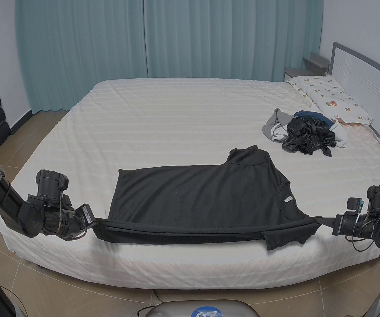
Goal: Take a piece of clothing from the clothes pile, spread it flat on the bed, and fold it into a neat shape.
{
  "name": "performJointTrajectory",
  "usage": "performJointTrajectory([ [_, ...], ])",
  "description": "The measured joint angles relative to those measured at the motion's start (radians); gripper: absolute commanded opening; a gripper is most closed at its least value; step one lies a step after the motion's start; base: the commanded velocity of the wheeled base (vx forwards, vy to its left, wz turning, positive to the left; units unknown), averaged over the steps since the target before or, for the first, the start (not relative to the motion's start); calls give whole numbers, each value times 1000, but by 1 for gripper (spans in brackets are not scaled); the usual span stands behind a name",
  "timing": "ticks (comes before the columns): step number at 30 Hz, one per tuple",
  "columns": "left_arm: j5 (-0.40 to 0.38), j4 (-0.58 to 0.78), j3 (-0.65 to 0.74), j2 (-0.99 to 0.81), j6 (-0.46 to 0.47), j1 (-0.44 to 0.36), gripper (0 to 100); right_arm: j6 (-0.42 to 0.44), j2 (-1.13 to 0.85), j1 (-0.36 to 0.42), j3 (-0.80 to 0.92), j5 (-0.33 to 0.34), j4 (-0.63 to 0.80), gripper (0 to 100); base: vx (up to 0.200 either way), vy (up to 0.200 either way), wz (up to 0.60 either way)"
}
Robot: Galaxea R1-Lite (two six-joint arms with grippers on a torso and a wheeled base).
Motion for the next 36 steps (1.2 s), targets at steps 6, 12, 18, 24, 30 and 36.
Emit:
performJointTrajectory([
  [6, 0, 5, 17, -11, 1, -1, 0, 0, -9, -1, 10, 1, 0, 0, 0, 0, 0],
  [12, -2, 2, -16, 16, 0, -3, 0, 2, 13, 10, -36, -5, 12, 0, 0, 0, 0],
  [18, -1, 5, -91, 76, -9, -3, 0, 6, 46, 34, -127, -17, 82, 0, 0, 0, 0],
  [24, -1, 5, -179, 141, -68, -4, 0, 7, 79, 53, -253, -38, 209, 0, 0, 0, 0],
  [30, 0, 5, -262, 221, -94, -4, 0, 12, 130, 65, -367, -54, 261, 0, 0, 0, 0],
  [36, 0, 5, -308, 273, -117, -3, 0, 92, 179, 80, -448, -89, 263, 0, 0, 0, 0],
])
